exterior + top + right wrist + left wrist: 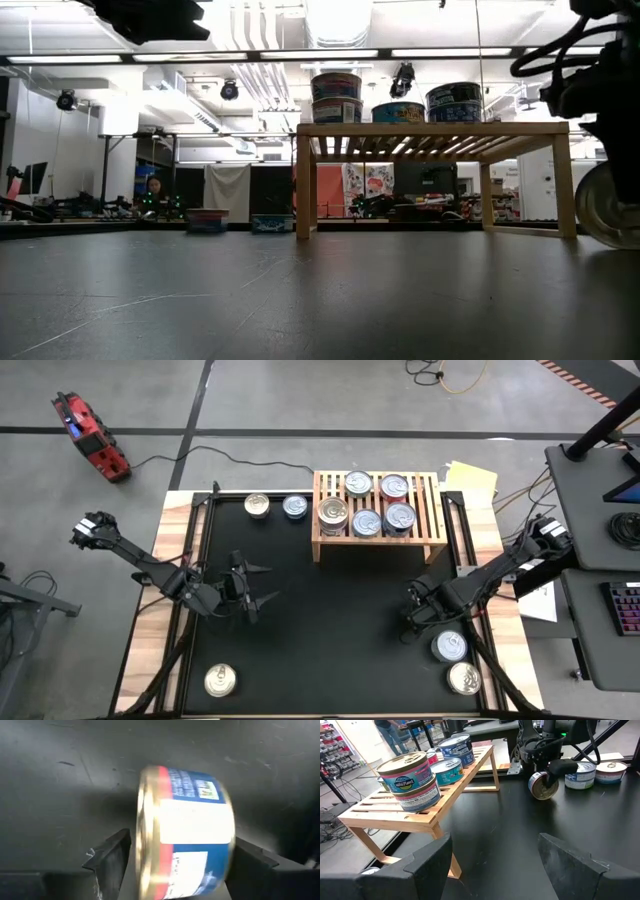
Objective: Stack canned seafood by type on shelf
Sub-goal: Stack the blue-pink tuna can on top of the blue-pink tuna can on the shelf
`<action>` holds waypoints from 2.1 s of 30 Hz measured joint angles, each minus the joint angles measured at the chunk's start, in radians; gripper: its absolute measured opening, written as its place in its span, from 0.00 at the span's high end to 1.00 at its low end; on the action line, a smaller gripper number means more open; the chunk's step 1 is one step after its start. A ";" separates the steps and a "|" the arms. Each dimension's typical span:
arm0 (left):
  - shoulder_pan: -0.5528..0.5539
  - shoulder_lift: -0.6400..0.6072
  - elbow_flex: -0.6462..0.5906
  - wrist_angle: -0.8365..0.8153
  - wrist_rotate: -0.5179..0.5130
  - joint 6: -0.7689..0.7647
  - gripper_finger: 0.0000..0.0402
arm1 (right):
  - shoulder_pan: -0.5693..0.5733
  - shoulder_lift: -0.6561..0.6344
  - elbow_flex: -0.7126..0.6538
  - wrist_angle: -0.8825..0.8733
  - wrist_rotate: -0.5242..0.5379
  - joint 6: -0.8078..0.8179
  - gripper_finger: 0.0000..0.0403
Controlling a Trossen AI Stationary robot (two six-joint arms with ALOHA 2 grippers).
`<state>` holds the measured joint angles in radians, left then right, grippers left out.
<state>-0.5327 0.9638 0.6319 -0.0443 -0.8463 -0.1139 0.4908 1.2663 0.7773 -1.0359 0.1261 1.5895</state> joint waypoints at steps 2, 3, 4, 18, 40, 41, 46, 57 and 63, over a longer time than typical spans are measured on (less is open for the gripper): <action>0.000 0.000 0.000 0.000 0.000 0.000 0.31 | 0.000 0.000 -0.003 0.003 0.003 0.010 0.34; 0.000 0.000 0.000 0.000 0.000 0.000 0.31 | 0.000 0.000 -0.003 0.006 0.003 0.017 0.34; 0.000 0.000 0.000 0.000 0.000 0.000 0.31 | 0.000 0.000 -0.003 0.008 0.004 0.022 0.34; 0.000 0.000 0.000 0.000 0.000 -0.002 0.31 | 0.002 -0.002 -0.007 0.094 0.100 -0.024 0.56; 0.000 0.187 -0.008 0.238 0.206 0.004 0.31 | -0.028 0.364 -0.007 1.624 0.428 -1.108 0.56; 0.000 0.201 -0.008 0.242 0.226 0.003 0.31 | -0.028 0.387 -0.007 1.668 0.430 -1.147 0.56; 0.000 0.272 -0.008 0.312 0.446 0.003 0.31 | -0.029 0.491 -0.007 1.904 0.457 -1.279 0.56; 0.001 0.377 -0.008 0.403 0.390 0.024 0.31 | -0.027 0.578 -0.002 2.088 0.453 -1.435 0.56; 0.001 0.377 -0.008 0.405 0.374 0.034 0.31 | -0.027 0.583 0.046 2.090 0.453 -1.597 0.56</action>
<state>-0.5319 1.3411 0.6243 0.3603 -0.4725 -0.0799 0.4641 1.8493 0.8230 1.0538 0.5790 -0.0074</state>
